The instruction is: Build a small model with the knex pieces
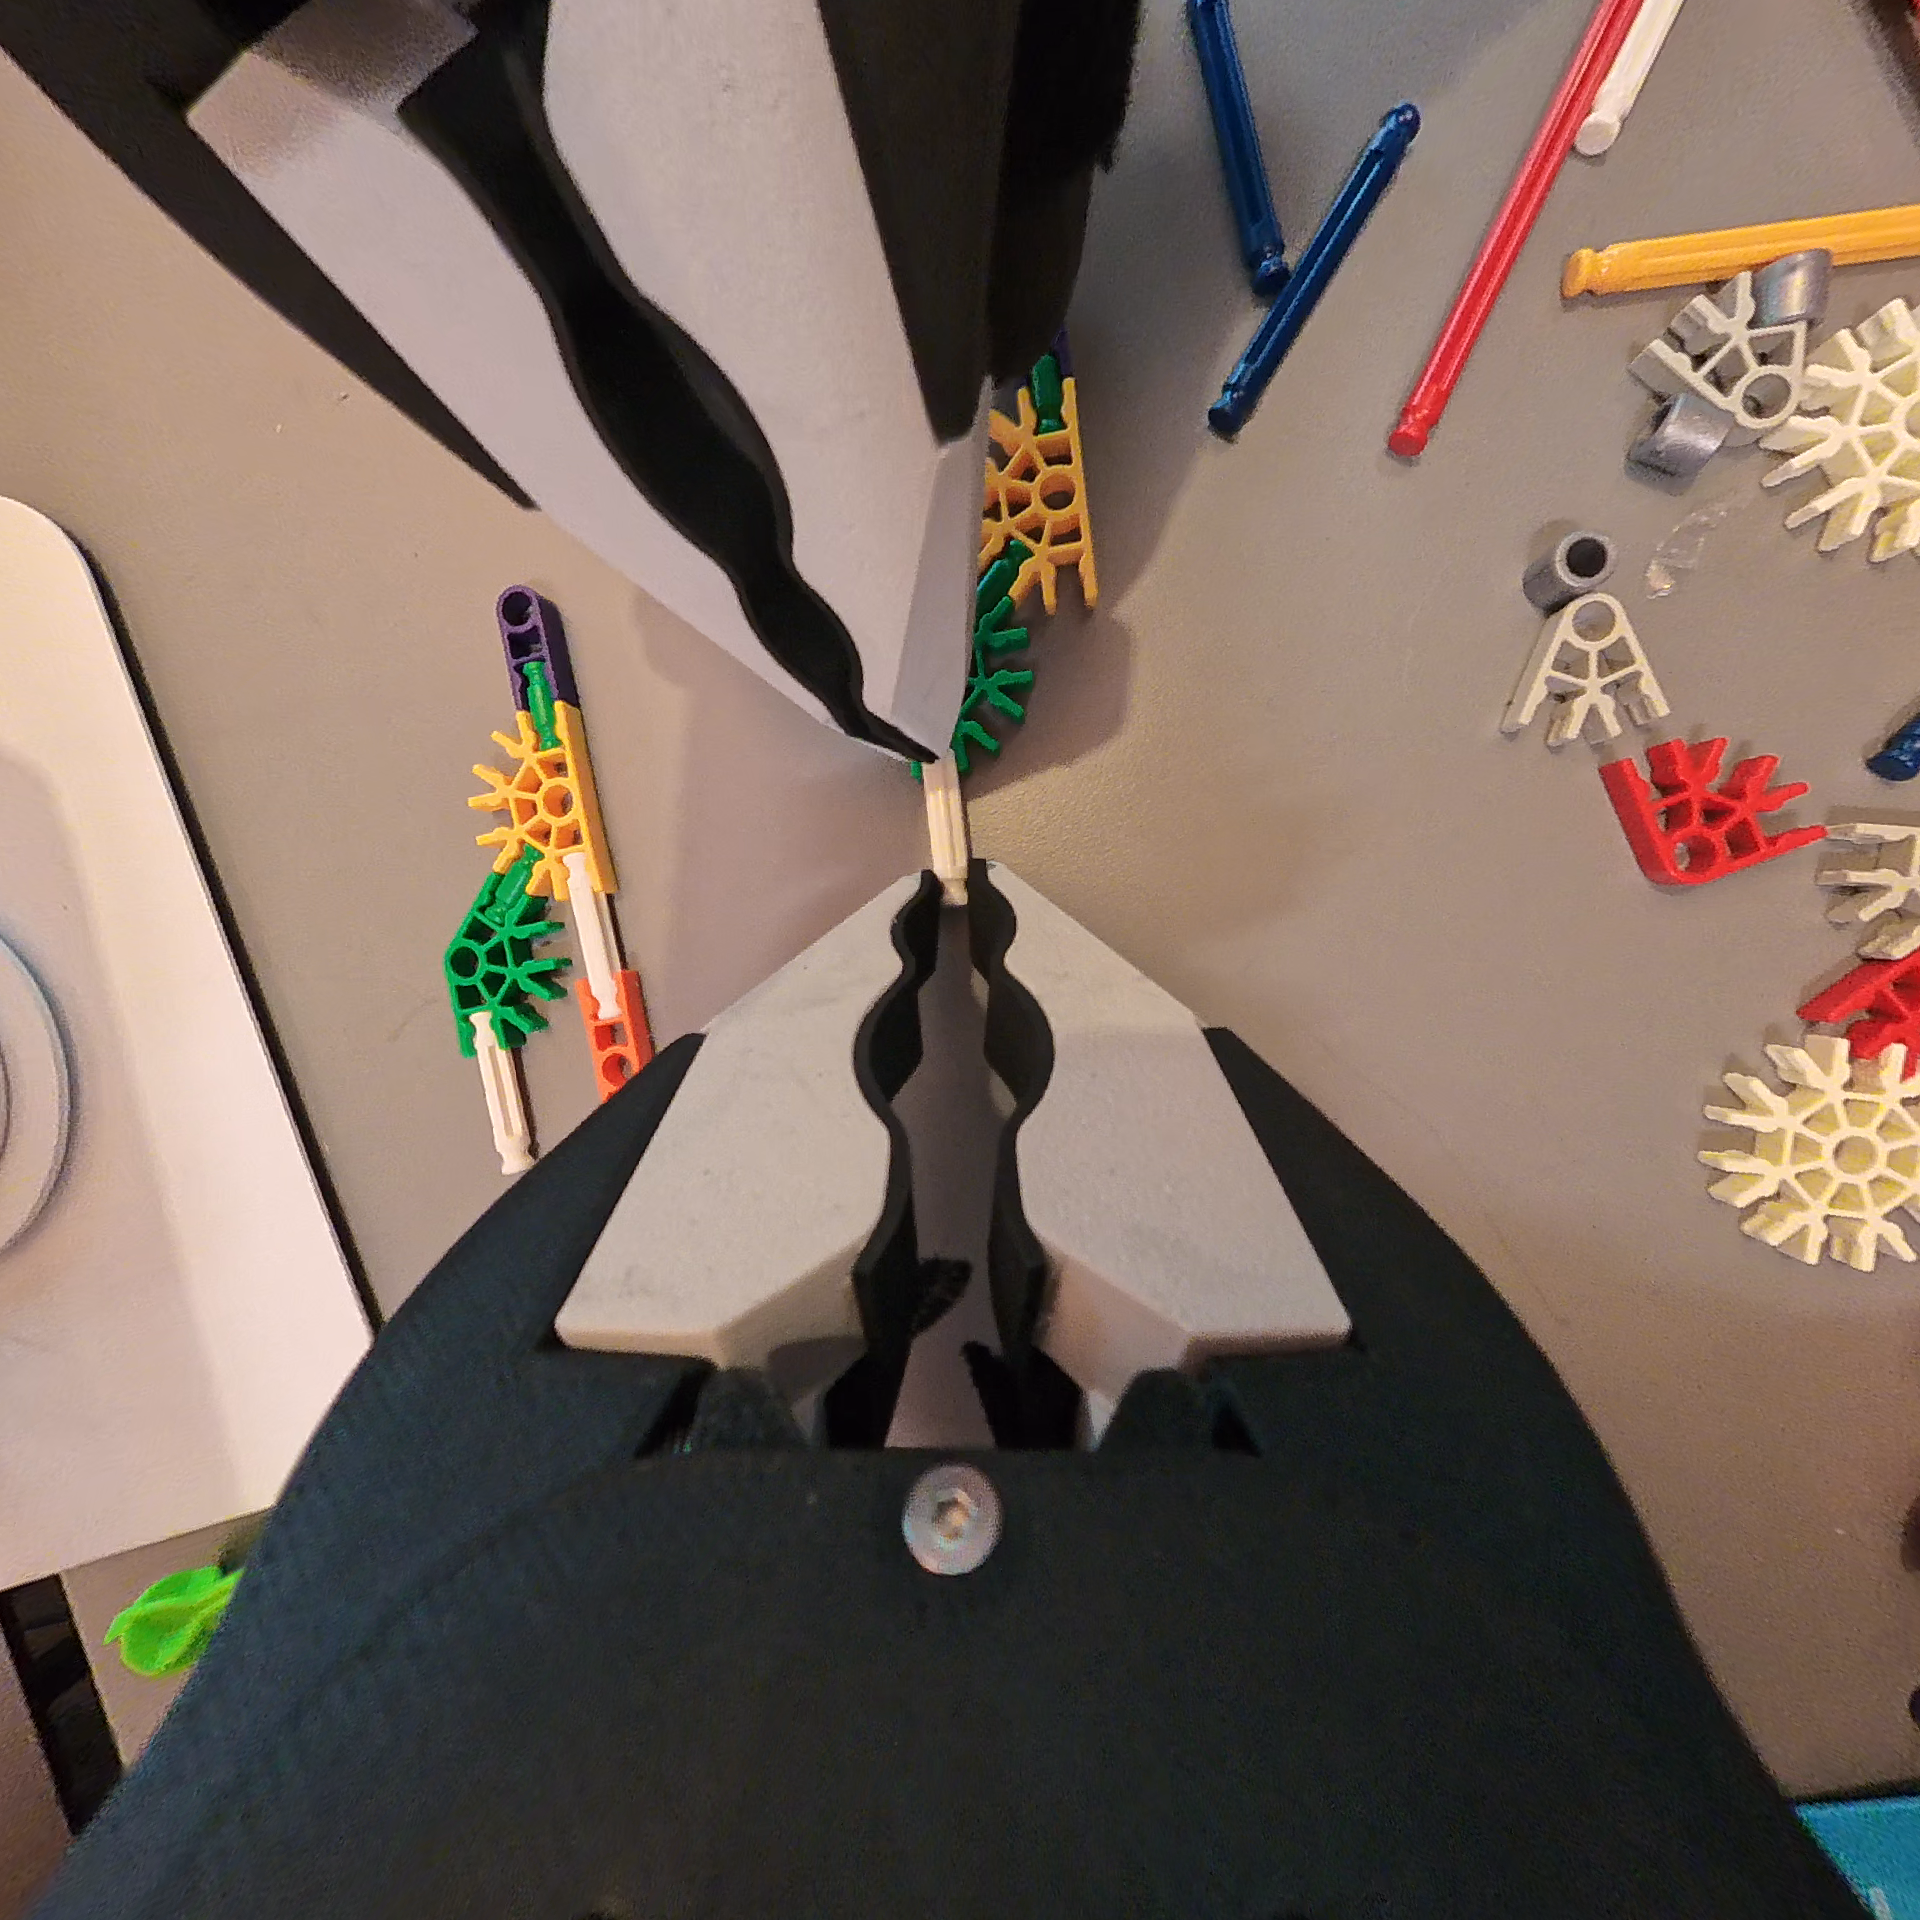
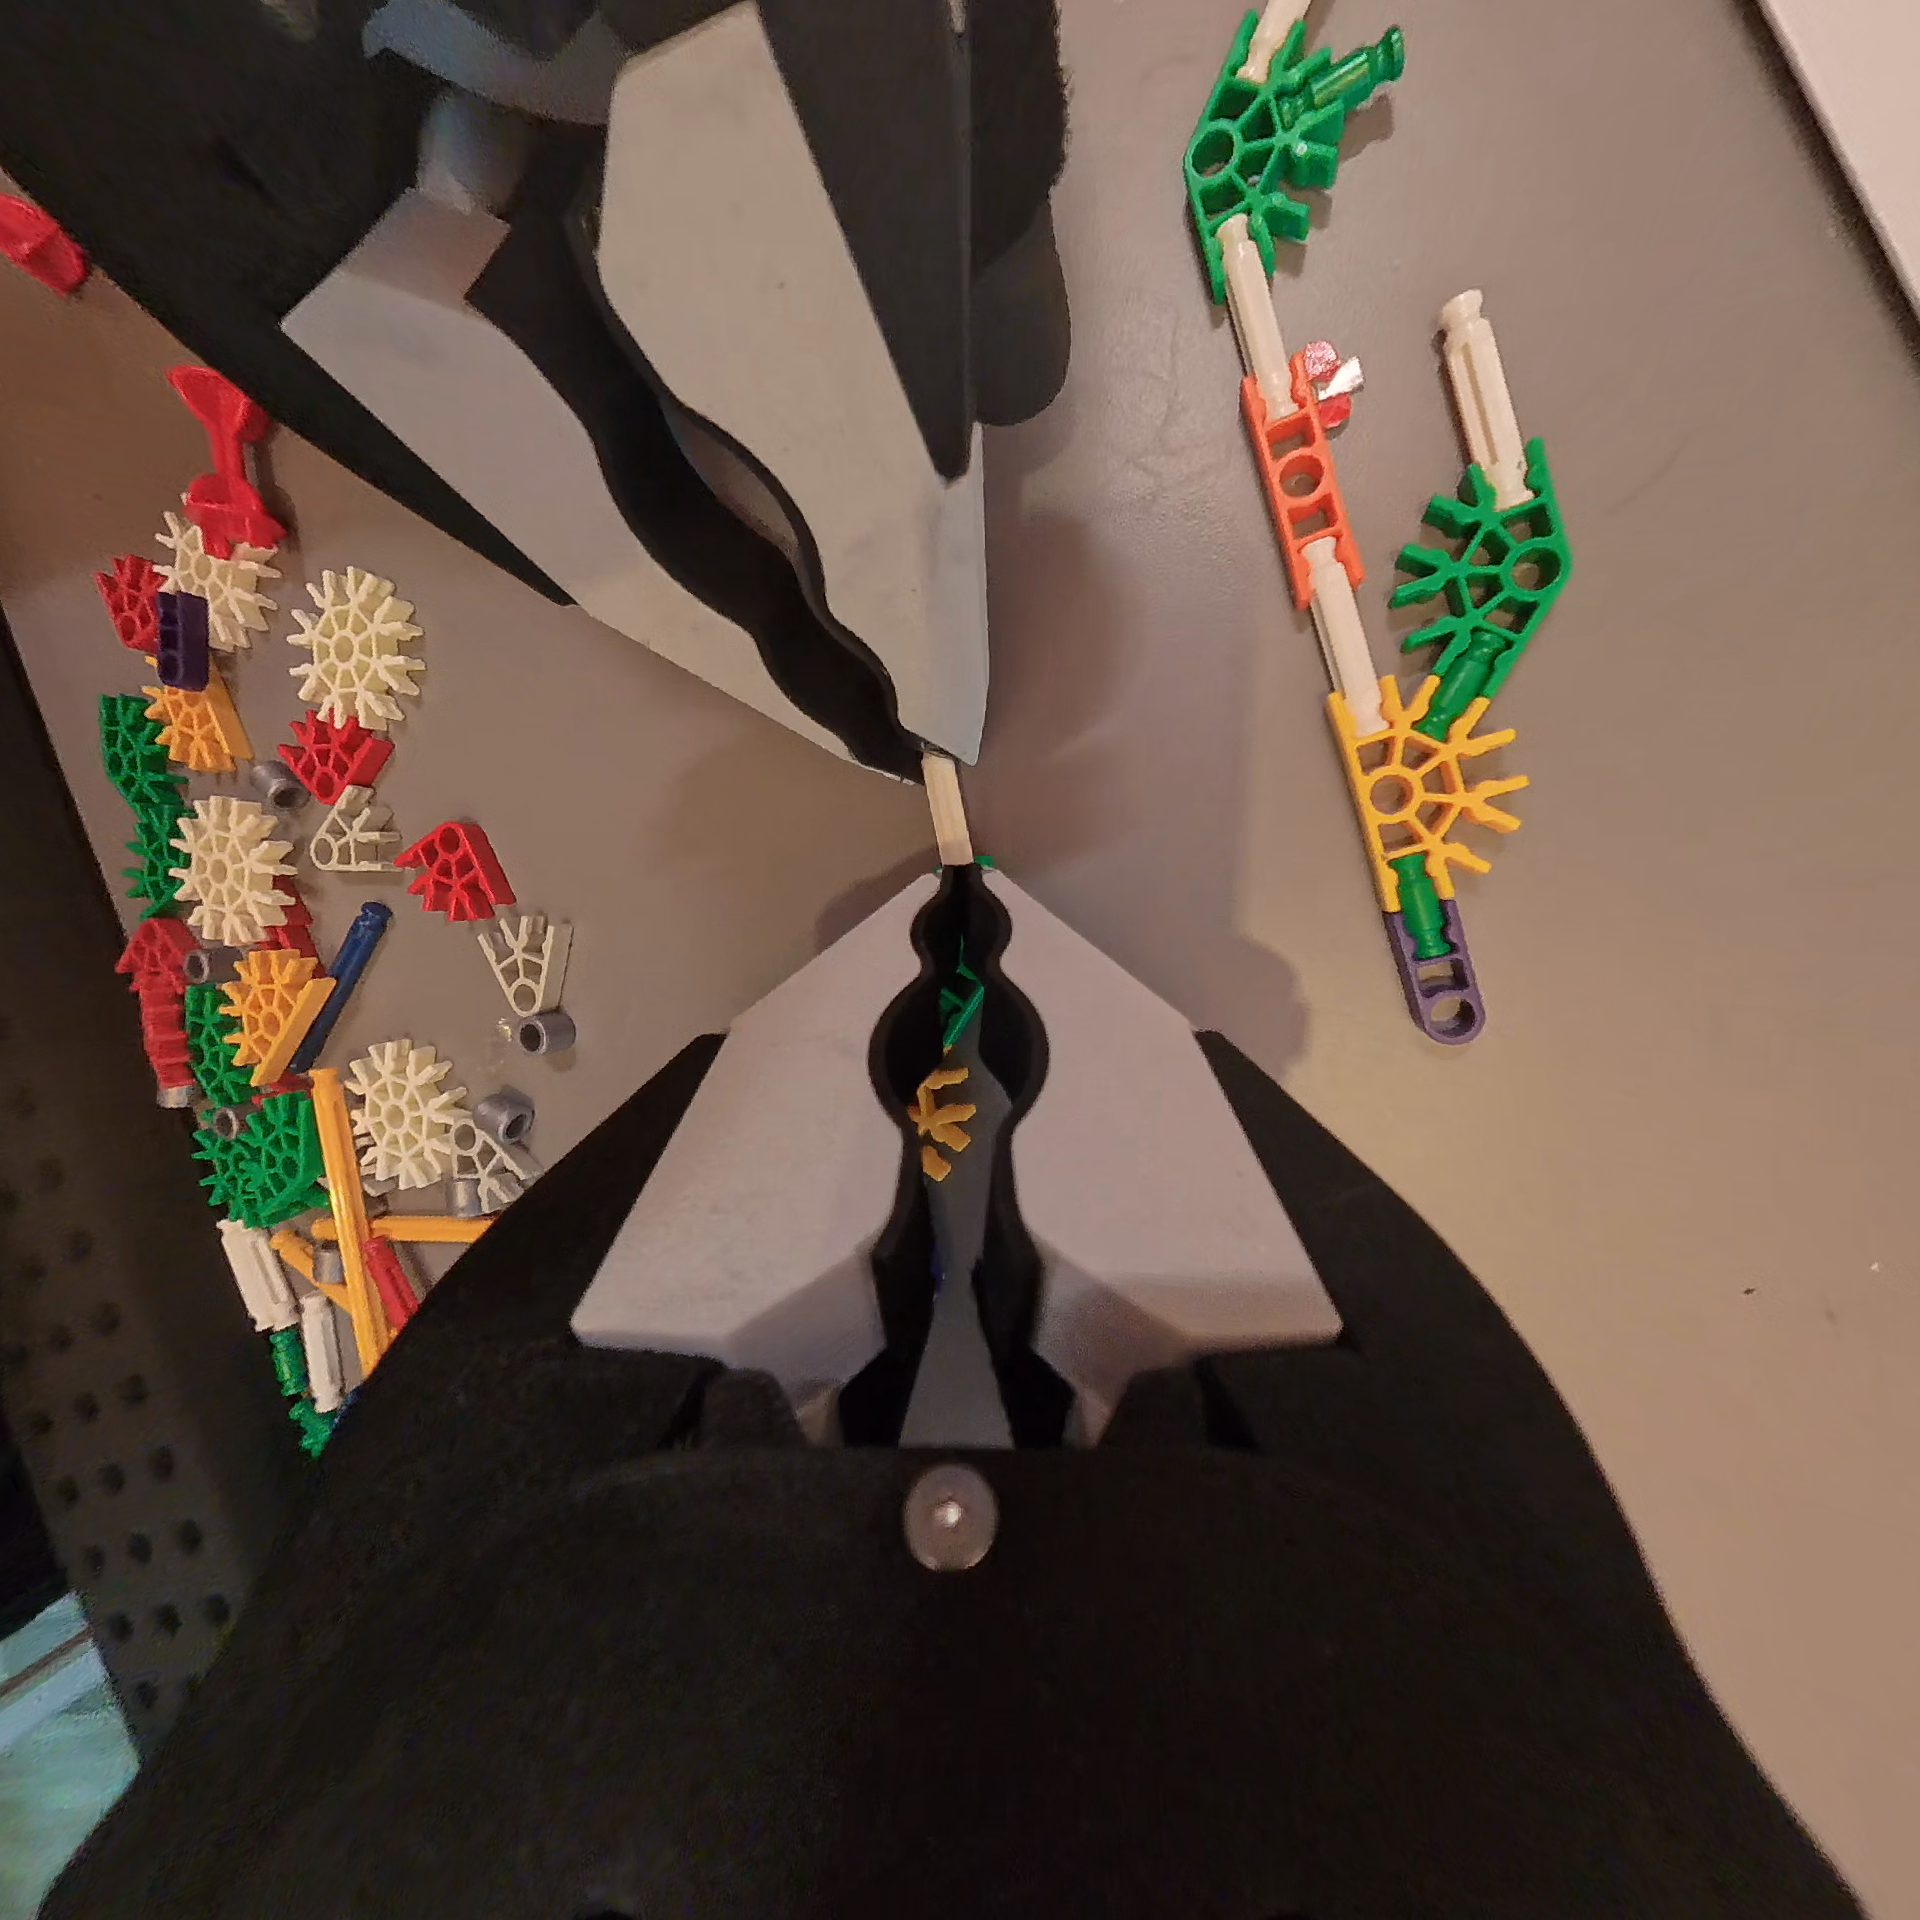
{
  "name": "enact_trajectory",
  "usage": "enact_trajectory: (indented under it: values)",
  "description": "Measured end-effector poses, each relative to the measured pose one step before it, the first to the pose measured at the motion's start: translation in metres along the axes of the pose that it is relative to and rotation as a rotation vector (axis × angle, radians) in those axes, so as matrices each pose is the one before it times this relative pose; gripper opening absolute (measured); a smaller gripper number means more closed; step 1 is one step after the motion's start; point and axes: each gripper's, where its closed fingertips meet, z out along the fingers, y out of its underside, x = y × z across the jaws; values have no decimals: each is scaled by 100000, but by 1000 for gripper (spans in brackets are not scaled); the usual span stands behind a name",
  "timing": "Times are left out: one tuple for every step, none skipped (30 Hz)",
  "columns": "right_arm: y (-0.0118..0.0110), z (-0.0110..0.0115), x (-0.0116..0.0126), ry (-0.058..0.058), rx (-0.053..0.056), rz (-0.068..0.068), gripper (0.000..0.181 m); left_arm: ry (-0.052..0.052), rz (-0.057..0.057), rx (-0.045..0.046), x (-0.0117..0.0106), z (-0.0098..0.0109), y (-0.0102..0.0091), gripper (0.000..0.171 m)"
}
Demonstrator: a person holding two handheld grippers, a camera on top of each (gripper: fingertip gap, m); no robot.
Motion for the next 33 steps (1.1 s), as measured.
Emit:
enact_trajectory:
  values:
    - [9,5,2,-606,-872,775,0,133,371,-566,6,10,-9,3]
    - [15,-7,2,-46,-975,330,0,169,70,-322,5,8,-5,3]
    - [8,-2,6,331,-1464,376,0,-95,8,-144,-7,9,-15,3]
    - [14,21,13,207,-2230,464,0,115,-380,151,2,0,-13,3]
    - [24,84,4,10,-2692,151,0,384,-798,489,-7,28,-29,2]
    - [3,72,-16,-737,-1961,642,0,176,-459,264,8,-2,-11,3]
    - [-23,4,7,-856,-555,679,0,-48,-699,49,-7,2,7,3]
    - [26,10,-5,-678,126,596,0,-273,-581,-420,10,0,6,3]
    - [25,4,-8,222,-305,276,0,-699,22,-663,7,4,1,3]
    - [-22,-2,4,1635,-1138,-665,0,-825,-457,-395,-14,-5,19,3]
    - [-28,-3,-27,1358,-543,-424,0,-278,-1938,80,-33,-15,15,3]
    - [-16,-85,-11,180,739,1187,0,64,-3059,650,-17,-5,7,3]
    - [49,-302,76,701,1038,1753,0,-929,-2165,650,-21,-15,0,3]
    - [-82,-677,7,1371,2615,780,0,-1483,-1440,-183,0,-57,40,7]
    - [-312,-977,-292,497,4787,95,3,-731,-1663,-711,129,-117,90,11]
    - [-126,-1014,-352,320,3947,-285,2,222,-2361,-14,220,-216,62,15]
    - [187,-858,-215,894,2565,-495,3,-753,-2505,882,-7,-336,66,19]
    - [519,-711,-52,1453,1085,327,5,-2004,-1664,482,-212,-422,243,20]
    - [707,-562,54,1795,134,712,8,-1180,-2980,272,-166,-469,269,25]
    - [581,-338,-24,1562,774,1,10,-78,-3944,938,14,-556,100,31]
    - [487,-65,-98,1515,766,-575,14,-588,-2674,257,56,-630,124,33]
    - [644,244,-102,1861,-924,-991,19,-1682,-691,-317,33,-686,200,32]
    - [700,499,-145,1675,-2056,-1517,24,-2009,-898,-1403,3,-727,384,30]
    - [431,639,-200,1187,-709,-1910,28,-2993,-1582,-1257,-137,-805,422,31]
    - [146,666,-276,408,633,-1364,32,-2484,-2164,997,-39,-914,187,34]
    - [110,638,-176,593,300,-757,35,-1344,-3576,2265,110,-978,55,35]
    - [9,550,53,1770,313,-972,35,-1584,-3893,1160,76,-923,286,35]
    - [-49,482,41,1526,411,-1300,35,-2684,-2479,85,-14,-864,515,36]
    - [8,425,-81,101,-137,-666,33,-3253,-2157,-482,-73,-797,649,35]
    - [-150,277,79,418,816,130,31,-2051,-2700,-148,73,-690,633,35]
    - [-295,113,207,791,1585,138,26,-454,-2738,698,309,-612,517,35]
    - [-160,103,164,152,533,132,21,-848,-2281,611,270,-549,501,34]
    - [-193,98,164,81,468,276,20,-1904,-1894,-157,94,-493,586,34]
